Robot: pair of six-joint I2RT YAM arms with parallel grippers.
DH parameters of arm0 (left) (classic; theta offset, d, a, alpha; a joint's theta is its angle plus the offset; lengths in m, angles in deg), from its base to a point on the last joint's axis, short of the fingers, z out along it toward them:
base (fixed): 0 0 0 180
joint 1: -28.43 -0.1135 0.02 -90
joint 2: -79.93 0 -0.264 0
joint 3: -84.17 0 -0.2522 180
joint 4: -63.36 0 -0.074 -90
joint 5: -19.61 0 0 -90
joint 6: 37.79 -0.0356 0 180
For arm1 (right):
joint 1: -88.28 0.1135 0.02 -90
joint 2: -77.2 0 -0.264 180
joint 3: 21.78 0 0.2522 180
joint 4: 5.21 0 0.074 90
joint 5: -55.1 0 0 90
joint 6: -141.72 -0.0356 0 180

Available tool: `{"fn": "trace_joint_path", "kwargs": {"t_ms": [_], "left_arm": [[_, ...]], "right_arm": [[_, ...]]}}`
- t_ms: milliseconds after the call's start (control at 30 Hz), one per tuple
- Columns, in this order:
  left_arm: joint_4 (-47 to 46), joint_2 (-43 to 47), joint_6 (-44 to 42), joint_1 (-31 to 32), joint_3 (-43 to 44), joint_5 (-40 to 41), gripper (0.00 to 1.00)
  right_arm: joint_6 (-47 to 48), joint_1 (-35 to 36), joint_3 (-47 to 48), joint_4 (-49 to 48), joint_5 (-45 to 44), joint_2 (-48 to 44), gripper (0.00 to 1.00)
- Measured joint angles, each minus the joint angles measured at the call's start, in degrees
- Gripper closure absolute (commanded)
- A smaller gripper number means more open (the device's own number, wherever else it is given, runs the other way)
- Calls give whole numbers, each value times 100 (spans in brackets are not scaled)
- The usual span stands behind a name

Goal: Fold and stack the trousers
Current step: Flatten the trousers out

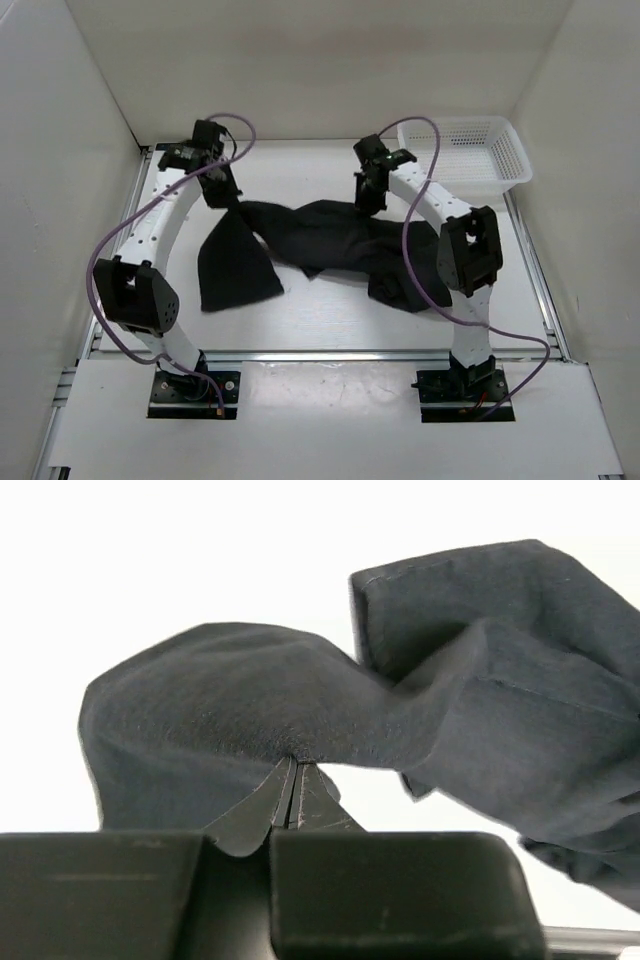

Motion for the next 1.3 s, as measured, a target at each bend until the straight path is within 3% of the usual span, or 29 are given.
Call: {"fn": "trace_joint_path", "kwargs": {"t_ms": [200,300,433,500,533,567,600,633,700,767,833,867,900,967,1067,1100,1133,1267,1300], "left_arm": [[699,-627,-190,-317,2966,57,90],[710,-540,-199,-490,3845,4,90],[527,352,-109,-564,3322,-149,90],[330,1005,-46,-573,2494,-133,86],[271,1355,-17,-584,1989,-101,74],[195,1670,15,-586,1464,-39,60],[168,1945,24,-603,981,22,42],[179,2162,63,-638,514,81,10],[216,2334,160,-732,-186,162,1],[232,2197,195,-798,-546,190,1],[199,1921,223,-809,-750,188,38],[170,1818,254,-809,-828,175,58],[160,1757,249,-809,-892,164,89],[125,1738,234,-809,-986,149,90],[-15,1893,210,-796,-1235,105,90],[-31,1971,195,-778,-1355,98,90],[-37,2024,175,-765,-1436,92,90],[-151,2135,101,-627,-1788,-13,84],[-166,2138,94,-601,-1886,-46,84]], "right_arm": [[103,-315,1967,649,-485,-579,99],[142,-501,2273,619,-590,-1438,99],[140,-195,1040,129,-605,-3320,98],[98,160,-72,-223,-675,-4238,84],[33,407,-756,-323,-756,-4752,69],[-42,636,-1381,-376,-798,-5145,44],[-164,826,-1902,-365,-831,-5418,30],[-256,1049,-2511,-398,-901,-5700,20],[-457,1397,-3447,-212,-1049,-5956,10],[-638,1644,-4015,44,-1213,-5910,12],[-767,1764,-4262,391,-1429,-5858,32],[-802,1766,-4256,496,-1541,-5858,48],[-855,1746,-4201,560,-1690,-5880,81],[-977,1622,-3998,610,-1928,-5930,99],[-1097,1241,-3722,538,-2015,-5914,100],[-1097,1119,-3687,485,-2011,-5842,96],[-1088,1032,-3665,461,-2006,-5744,65],[-894,975,-3582,291,-1919,-4916,2],[-848,957,-3578,227,-1888,-4636,0]]}}
